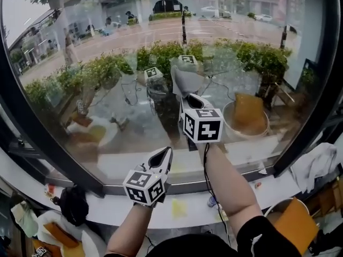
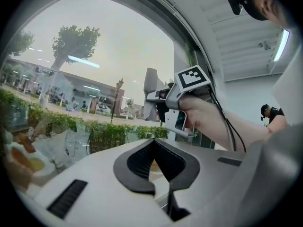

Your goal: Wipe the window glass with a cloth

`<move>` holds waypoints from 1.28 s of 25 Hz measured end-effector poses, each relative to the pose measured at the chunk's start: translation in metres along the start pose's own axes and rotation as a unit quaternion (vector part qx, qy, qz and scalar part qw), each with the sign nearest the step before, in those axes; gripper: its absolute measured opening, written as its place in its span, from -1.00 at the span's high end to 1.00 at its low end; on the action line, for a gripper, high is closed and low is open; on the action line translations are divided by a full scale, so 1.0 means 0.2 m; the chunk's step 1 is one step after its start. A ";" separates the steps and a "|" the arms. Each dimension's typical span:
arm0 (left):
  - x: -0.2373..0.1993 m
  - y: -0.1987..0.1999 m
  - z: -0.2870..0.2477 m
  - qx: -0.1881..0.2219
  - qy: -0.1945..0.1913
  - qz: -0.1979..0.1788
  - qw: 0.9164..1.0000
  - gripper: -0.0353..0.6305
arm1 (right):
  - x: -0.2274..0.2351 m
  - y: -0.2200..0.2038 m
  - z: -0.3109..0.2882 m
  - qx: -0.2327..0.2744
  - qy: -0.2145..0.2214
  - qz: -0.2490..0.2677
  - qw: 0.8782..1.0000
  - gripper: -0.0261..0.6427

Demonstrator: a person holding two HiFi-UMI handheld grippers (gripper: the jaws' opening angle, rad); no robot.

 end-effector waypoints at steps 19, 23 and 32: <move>0.64 -0.08 -0.59 -0.024 -0.107 -0.013 0.994 0.90 | 1.00 0.06 0.50 0.015 -0.115 -0.008 0.993 0.80; 0.77 -0.12 -0.74 -0.030 -0.127 -0.014 0.991 0.90 | 1.24 0.05 0.61 0.017 -0.139 -0.010 0.990 0.80; 1.05 -0.17 -0.99 -0.040 -0.157 -0.010 0.987 0.90 | 1.71 0.04 0.86 0.014 -0.189 -0.015 0.982 0.80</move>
Point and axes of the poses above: the fingertips, and each gripper's own axes: z backward along the fingers, x to its right, y out of its top, the point moved 2 cm from there along z, backward along the fingers, and after that the axes turned 2 degrees about y, right-handed, at the moved point
